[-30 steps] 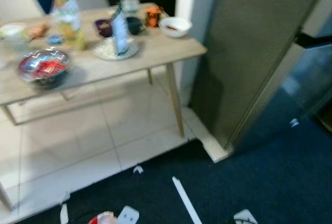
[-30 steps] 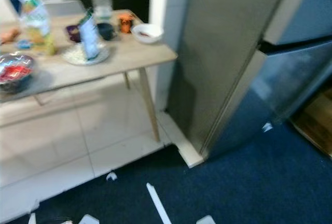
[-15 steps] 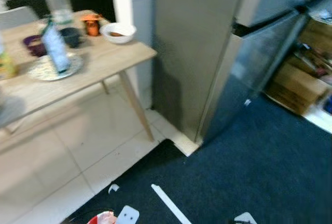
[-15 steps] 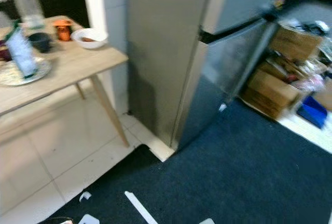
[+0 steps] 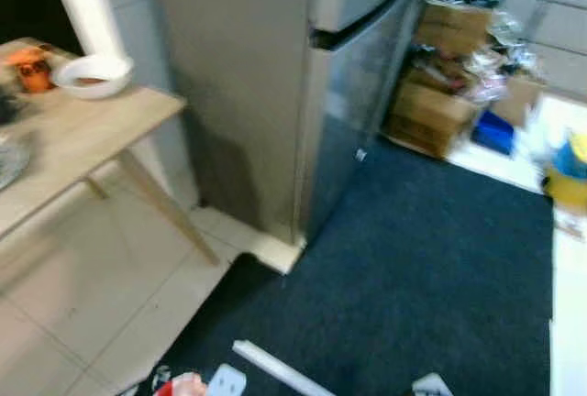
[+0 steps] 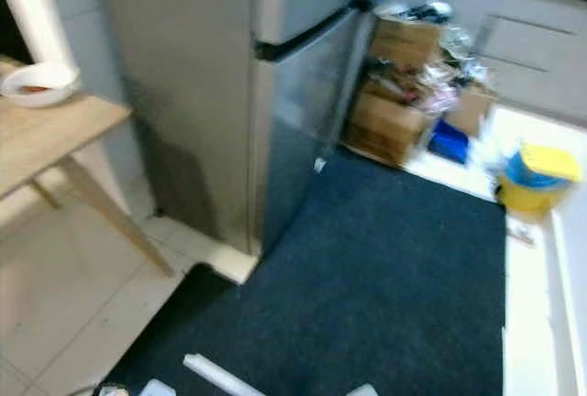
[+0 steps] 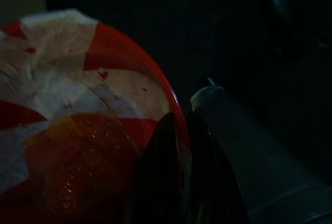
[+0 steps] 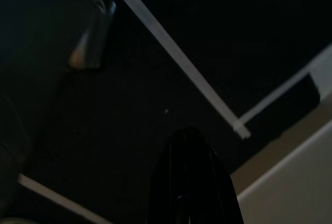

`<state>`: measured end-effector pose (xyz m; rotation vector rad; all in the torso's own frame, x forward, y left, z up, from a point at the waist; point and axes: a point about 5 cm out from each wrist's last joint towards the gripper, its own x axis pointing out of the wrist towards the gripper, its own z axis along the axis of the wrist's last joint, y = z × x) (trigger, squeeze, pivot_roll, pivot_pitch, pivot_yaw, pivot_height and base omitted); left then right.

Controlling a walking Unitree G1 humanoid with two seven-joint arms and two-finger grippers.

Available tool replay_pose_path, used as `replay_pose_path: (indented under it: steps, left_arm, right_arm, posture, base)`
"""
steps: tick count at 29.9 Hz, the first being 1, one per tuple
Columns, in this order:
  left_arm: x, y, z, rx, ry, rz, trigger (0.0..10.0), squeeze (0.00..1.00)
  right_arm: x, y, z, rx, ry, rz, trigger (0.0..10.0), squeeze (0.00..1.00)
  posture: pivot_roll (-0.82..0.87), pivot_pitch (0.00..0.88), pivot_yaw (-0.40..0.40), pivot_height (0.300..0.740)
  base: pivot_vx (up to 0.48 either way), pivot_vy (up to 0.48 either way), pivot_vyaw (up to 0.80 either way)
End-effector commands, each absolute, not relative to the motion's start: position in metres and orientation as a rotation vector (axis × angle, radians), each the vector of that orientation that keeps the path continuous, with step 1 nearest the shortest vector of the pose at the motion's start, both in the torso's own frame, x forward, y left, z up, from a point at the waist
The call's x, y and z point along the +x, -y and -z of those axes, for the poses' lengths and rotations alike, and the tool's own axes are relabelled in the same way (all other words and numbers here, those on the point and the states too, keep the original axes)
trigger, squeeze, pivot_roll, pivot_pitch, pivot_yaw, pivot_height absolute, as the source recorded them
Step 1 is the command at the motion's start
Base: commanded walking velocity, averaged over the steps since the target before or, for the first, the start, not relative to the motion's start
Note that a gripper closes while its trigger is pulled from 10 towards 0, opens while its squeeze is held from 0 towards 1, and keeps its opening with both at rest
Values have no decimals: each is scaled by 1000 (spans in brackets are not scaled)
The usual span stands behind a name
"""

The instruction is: Restocking fridge

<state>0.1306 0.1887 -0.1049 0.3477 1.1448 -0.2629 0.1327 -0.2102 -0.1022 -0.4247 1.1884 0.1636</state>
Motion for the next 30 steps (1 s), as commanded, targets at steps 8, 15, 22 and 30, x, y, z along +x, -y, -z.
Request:
replay_pose_path:
  steps: [8, 15, 22, 30]
  left_arm:
    - [118, -188, 109, 346, -1190, 282, 10000, 0]
    - [118, -190, 109, 339, -1190, 275, 10000, 0]
    - [119, -192, 108, 342, -1189, 274, 10000, 0]
    - [121, -192, 107, 344, -1183, 277, 10000, 0]
  right_arm:
    - [135, 212, 101, -420, -1175, -149, 10000, 0]
    - [138, 209, 100, -354, -1149, -147, 10000, 0]
    - [141, 209, 99, -371, -1130, -176, 10000, 0]
    - [142, 209, 98, -373, -1131, -194, 10000, 0]
  posture:
    - [-47, 71, -22, 740]
    - [-47, 72, -22, 740]
    - [-48, 70, -23, 740]
    - [-49, 66, -24, 740]
  base:
    - [0, 0, -700]
    - [0, 0, 0]
    - [0, 0, 686]
    - [0, 0, 800]
